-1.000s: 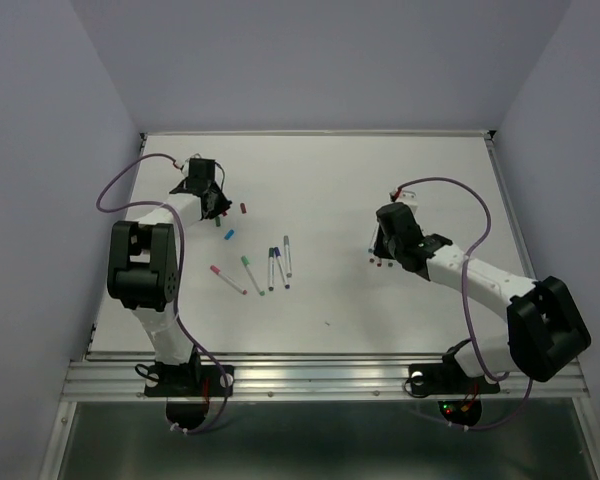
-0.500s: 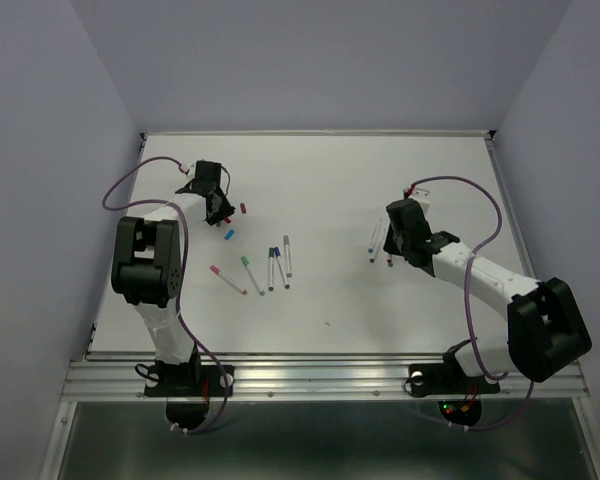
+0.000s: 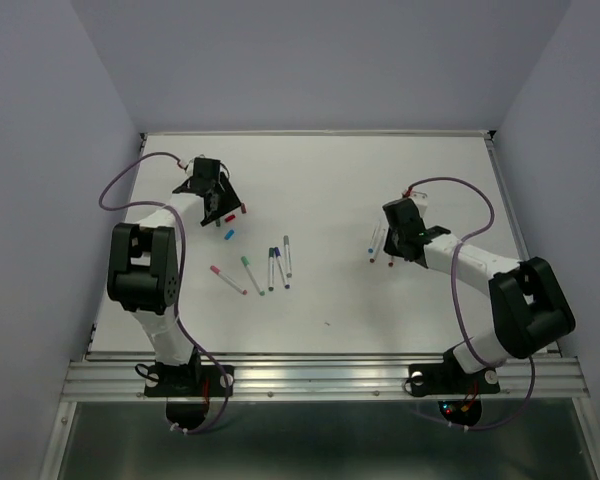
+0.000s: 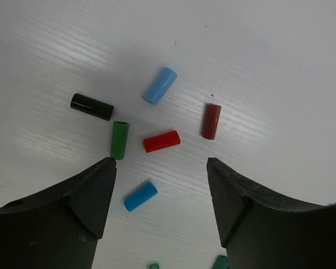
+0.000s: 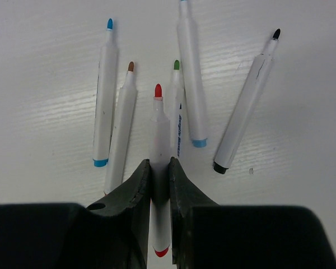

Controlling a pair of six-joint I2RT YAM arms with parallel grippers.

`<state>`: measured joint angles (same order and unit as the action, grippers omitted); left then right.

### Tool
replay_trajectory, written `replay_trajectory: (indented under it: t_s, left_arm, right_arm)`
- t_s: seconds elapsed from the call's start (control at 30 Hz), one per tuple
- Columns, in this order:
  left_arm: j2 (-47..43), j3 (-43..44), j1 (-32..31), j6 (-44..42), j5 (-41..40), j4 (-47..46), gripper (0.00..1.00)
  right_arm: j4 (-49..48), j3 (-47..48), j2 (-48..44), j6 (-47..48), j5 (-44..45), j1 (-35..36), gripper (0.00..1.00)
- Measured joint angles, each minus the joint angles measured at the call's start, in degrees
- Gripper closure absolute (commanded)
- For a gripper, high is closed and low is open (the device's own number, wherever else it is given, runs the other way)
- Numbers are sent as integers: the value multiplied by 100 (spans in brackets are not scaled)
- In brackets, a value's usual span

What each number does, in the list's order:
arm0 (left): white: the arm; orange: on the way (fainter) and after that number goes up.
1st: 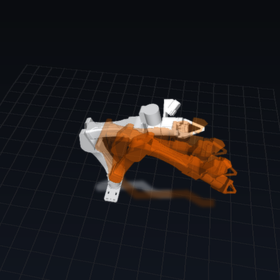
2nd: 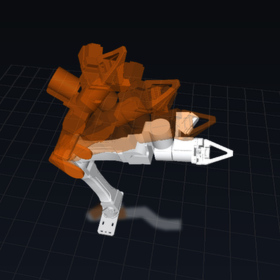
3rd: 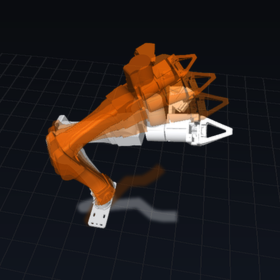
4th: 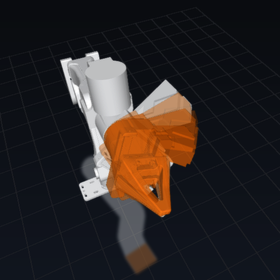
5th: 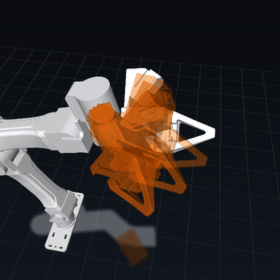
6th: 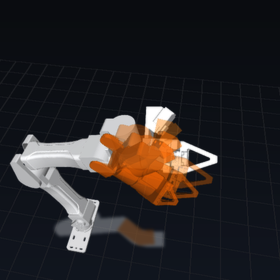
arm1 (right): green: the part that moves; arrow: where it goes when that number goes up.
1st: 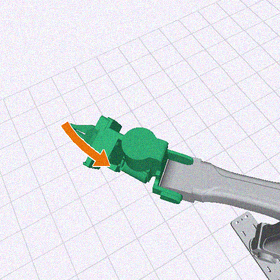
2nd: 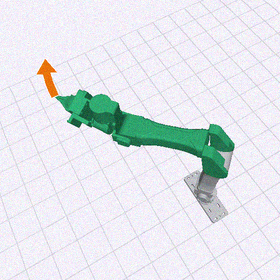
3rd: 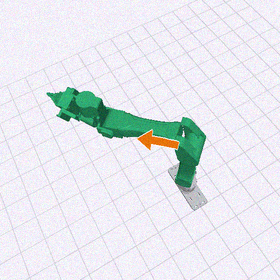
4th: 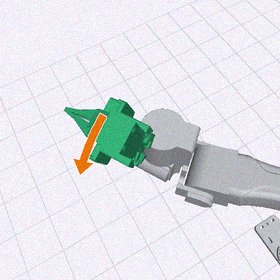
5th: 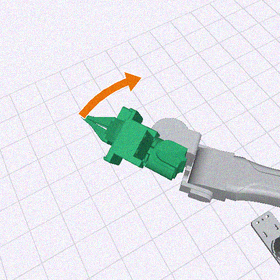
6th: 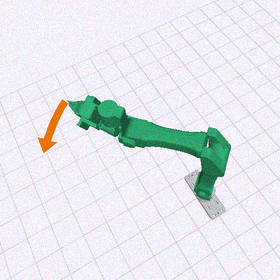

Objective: Open the pen caps

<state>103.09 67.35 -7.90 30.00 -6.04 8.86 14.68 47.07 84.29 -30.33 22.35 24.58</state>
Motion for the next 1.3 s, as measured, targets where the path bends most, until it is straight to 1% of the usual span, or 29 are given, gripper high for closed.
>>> replay_trajectory:
  t_s: [0.03, 0.07, 0.13, 0.17, 0.3, 0.37, 0.4, 0.47, 0.57, 0.63, 0.73, 0.83, 0.87, 1.0, 1.1, 1.2, 1.27, 1.3]
  left_arm:
    - [-68, 0, -4, -11, 13, 7, 16]
    - [-243, -2, -15, -15, 22, 22, 8]
    - [-557, -31, -28, -28, 48, -4, 3]
    - [-745, -61, -35, -33, 66, -7, 1]
    - [-1563, -361, -37, -39, 127, -92, 1]
    - [-1963, -566, -37, -33, 151, -133, 1]
    - [-2079, -629, -37, -28, 155, -136, 1]
    - [-2260, -741, -37, -13, 162, -142, 1]
    - [-2461, -892, -37, 7, 164, -136, 1]
    - [-2549, -968, -37, 13, 166, -131, 1]
    - [-2677, -1049, -37, 33, 168, -122, 1]
    - [-2824, -1067, -37, 50, 177, -118, 1]
    - [-2868, -1067, -37, 50, 192, -118, 1]
    - [-3040, -1132, -37, 52, 293, -136, 1]
    - [-3108, -1176, -37, 52, 308, -133, 1]
    - [-3165, -1226, -37, 55, 323, -133, 1]
    - [-3195, -1259, -37, 55, 332, -127, 1]
    - [-3204, -1266, -37, 55, 339, -127, 1]
  right_arm:
    - [2, 35, 85, -13, -2, -17, 85]
    - [4, 81, 186, -24, -2, -28, 84]
    - [-2, 195, 413, -68, -4, -59, 83]
    - [-2, 260, 525, -101, -7, -63, 80]
    - [-13, 417, 811, -146, -33, -63, 75]
    - [-13, 485, 929, -160, -37, -63, 68]
    - [-13, 498, 962, -162, -35, -63, 67]
    - [-15, 507, 1001, -179, -42, -63, 66]
    - [-13, 509, 1014, -227, -44, -63, 60]
    - [-13, 509, 1014, -256, -46, -63, 60]
    - [-11, 538, 1005, -269, -87, -63, 54]
    - [-9, 549, 839, -168, -297, -63, 29]
    - [-13, 549, 721, -109, -446, -63, 1]
    - [-96, 564, 192, 125, -973, 31, 0]
    - [-186, 675, 17, 243, -1161, 330, 0]
    - [-195, 1029, 214, 284, -1132, 953, 0]
    - [-184, 1464, 608, 291, -1008, 1419, 0]
    - [-188, 1596, 750, 289, -984, 1528, 0]
